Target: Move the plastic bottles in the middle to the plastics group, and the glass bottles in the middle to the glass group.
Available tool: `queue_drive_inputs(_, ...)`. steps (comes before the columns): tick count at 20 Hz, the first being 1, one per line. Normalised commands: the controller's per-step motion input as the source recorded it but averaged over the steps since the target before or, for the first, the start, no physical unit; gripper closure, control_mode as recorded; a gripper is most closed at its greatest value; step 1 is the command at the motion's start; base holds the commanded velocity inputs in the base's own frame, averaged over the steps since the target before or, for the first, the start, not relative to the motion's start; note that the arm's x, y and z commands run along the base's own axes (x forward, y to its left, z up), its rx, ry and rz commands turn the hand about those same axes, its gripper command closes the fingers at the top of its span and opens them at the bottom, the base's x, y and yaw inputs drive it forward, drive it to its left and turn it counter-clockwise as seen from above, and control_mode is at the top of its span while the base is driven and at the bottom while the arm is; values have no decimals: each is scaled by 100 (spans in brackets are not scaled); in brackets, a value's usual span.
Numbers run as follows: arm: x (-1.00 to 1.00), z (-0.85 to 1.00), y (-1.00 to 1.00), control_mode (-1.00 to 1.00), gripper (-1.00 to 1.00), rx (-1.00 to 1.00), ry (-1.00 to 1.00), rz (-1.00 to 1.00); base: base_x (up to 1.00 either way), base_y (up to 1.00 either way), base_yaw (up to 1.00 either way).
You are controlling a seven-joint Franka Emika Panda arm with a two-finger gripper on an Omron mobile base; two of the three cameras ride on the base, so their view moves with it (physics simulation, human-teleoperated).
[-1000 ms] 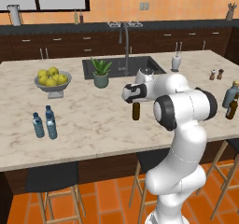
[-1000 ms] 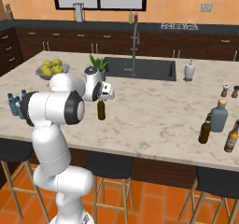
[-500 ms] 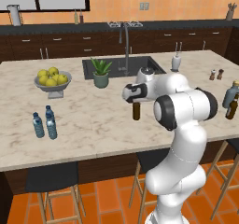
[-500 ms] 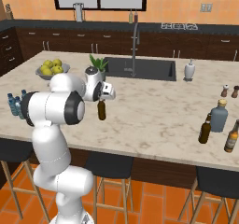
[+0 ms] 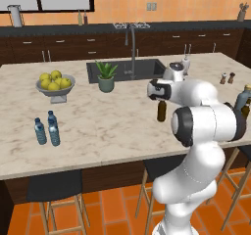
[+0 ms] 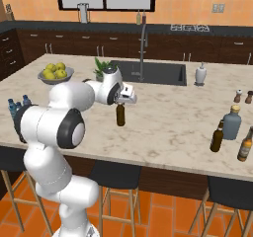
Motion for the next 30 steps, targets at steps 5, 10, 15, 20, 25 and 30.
queue_drive_inputs(5, -1, 24, -100, -100, 100, 0, 0, -7, 0, 0, 0)
queue_drive_inputs(10, 0, 14, -100, -100, 100, 0, 0, -8, 0, 0, 0)
queue_drive_inputs(15, 0, 2, -100, -100, 100, 0, 0, -8, 0, 0, 0)
queue_drive_inputs(20, -23, -10, -99, -100, 100, 0, 0, -6, 0, 0, 0)
queue_drive_inputs(25, -38, -5, -85, -100, 100, 0, 0, -2, 0, 0, 0)
queue_drive_inputs(30, 0, 8, -59, -100, 100, 0, -3, -4, 0, 0, 0)
